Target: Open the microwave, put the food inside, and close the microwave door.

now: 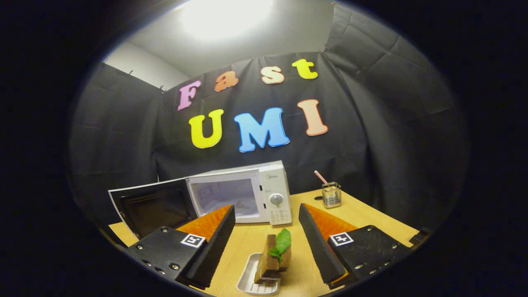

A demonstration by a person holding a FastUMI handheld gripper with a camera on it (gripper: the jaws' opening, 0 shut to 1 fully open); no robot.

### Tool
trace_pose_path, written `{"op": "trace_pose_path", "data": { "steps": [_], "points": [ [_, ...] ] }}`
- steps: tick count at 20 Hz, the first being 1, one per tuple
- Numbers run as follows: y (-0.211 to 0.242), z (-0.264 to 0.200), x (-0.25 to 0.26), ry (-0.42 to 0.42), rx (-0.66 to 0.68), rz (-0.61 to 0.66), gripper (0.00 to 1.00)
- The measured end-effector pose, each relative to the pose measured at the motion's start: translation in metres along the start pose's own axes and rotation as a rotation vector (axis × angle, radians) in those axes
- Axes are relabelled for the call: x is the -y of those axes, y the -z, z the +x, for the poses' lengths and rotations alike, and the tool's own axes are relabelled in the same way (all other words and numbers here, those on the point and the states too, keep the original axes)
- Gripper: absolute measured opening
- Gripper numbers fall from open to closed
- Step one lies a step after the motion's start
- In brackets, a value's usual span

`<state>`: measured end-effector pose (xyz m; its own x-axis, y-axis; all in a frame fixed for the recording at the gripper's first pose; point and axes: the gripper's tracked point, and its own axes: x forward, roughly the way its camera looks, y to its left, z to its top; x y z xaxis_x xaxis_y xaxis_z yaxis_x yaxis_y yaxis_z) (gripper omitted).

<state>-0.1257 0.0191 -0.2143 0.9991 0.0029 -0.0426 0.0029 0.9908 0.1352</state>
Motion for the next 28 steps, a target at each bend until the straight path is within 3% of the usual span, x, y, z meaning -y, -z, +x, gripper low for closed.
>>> {"op": "trace_pose_path", "data": {
  "steps": [4,9,11,13,14,15,16,28],
  "points": [
    [0.049,-0.010,0.004,-0.006,-0.130,0.041,0.90],
    [0.081,-0.009,0.001,-0.015,-0.205,-0.002,0.87],
    [0.085,-0.004,0.001,-0.010,-0.220,-0.008,0.67],
    [0.086,-0.003,-0.005,-0.025,-0.211,0.005,0.37],
    [0.083,-0.004,-0.004,-0.018,-0.210,-0.009,0.27],
    [0.080,-0.003,-0.004,-0.008,-0.203,-0.002,0.27],
    [0.077,-0.002,-0.004,-0.006,-0.200,-0.002,0.18],
    [-0.004,0.043,-0.060,-0.113,-0.021,0.013,0.18]
  ]
}}
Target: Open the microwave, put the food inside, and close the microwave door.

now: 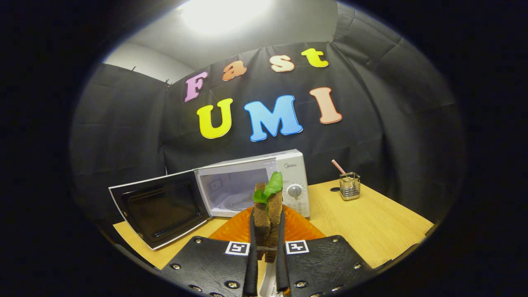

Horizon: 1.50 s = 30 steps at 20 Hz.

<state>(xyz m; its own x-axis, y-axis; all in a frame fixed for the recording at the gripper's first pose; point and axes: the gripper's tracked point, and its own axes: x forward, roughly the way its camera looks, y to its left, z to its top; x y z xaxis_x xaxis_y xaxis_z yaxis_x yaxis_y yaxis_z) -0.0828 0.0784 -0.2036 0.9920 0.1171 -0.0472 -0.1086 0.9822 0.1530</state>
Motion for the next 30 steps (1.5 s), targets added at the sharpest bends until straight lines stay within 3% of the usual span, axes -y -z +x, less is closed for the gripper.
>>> {"op": "trace_pose_path", "data": {
  "steps": [6,12,21,30],
  "points": [
    [-0.008,0.049,-0.035,-0.047,0.017,0.107,0.17],
    [0.013,0.097,-0.064,-0.092,-0.025,0.308,0.17],
    [0.045,0.172,-0.058,0.011,-0.047,0.529,0.18],
    [0.061,0.247,-0.054,0.082,-0.021,0.861,0.17]
  ]
}}
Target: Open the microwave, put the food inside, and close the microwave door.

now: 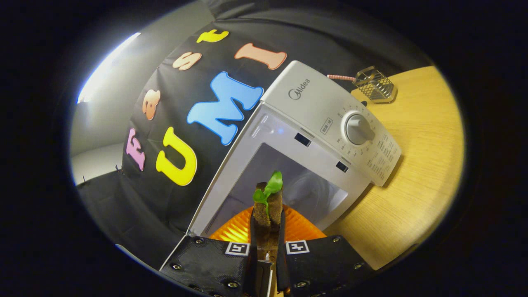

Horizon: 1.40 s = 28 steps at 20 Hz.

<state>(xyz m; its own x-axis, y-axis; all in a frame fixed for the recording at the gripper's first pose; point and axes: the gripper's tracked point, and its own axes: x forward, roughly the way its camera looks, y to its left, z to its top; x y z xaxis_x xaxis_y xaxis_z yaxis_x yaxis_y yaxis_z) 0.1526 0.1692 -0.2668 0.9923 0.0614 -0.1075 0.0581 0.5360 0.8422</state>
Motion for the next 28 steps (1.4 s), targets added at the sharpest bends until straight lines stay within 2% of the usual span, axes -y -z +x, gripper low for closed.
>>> {"op": "trace_pose_path", "data": {
  "steps": [2,8,11,14,20,23,25,27,28],
  "points": [
    [0.009,0.012,0.000,0.007,0.002,0.084,0.18],
    [0.020,0.060,0.003,0.031,0.061,0.194,0.18],
    [0.017,0.080,0.005,0.028,0.083,0.214,0.18],
    [0.012,0.095,0.018,0.063,0.117,0.247,0.18],
    [0.031,0.111,0.037,0.106,0.101,0.265,0.17],
    [0.030,0.116,0.040,0.123,0.105,0.225,0.18],
    [0.031,0.116,0.044,0.150,0.084,0.196,0.22],
    [0.030,0.114,0.047,0.170,0.073,0.170,0.32],
    [0.029,0.111,0.047,0.170,0.067,0.150,0.33]
  ]
}}
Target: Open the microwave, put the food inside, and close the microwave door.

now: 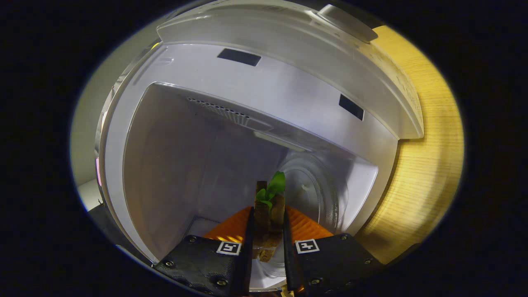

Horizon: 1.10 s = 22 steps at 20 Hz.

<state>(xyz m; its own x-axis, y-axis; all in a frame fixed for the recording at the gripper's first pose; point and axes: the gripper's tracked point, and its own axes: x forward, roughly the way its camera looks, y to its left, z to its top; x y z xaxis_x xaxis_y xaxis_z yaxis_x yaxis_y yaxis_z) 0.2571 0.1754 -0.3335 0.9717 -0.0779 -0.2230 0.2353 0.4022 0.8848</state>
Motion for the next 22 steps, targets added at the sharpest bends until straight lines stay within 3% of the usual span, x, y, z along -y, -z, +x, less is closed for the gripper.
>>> {"op": "trace_pose_path", "data": {
  "steps": [1,2,6,15,22],
  "points": [
    [-0.004,-0.003,-0.003,-0.008,0.008,-0.020,0.37],
    [-0.008,-0.006,-0.001,0.013,0.016,-0.049,0.53],
    [-0.014,-0.016,0.001,0.031,-0.007,-0.091,0.70],
    [-0.032,-0.069,-0.012,-0.015,-0.056,-0.228,0.70],
    [-0.037,-0.133,-0.013,-0.049,-0.145,-0.486,0.70]
  ]
}}
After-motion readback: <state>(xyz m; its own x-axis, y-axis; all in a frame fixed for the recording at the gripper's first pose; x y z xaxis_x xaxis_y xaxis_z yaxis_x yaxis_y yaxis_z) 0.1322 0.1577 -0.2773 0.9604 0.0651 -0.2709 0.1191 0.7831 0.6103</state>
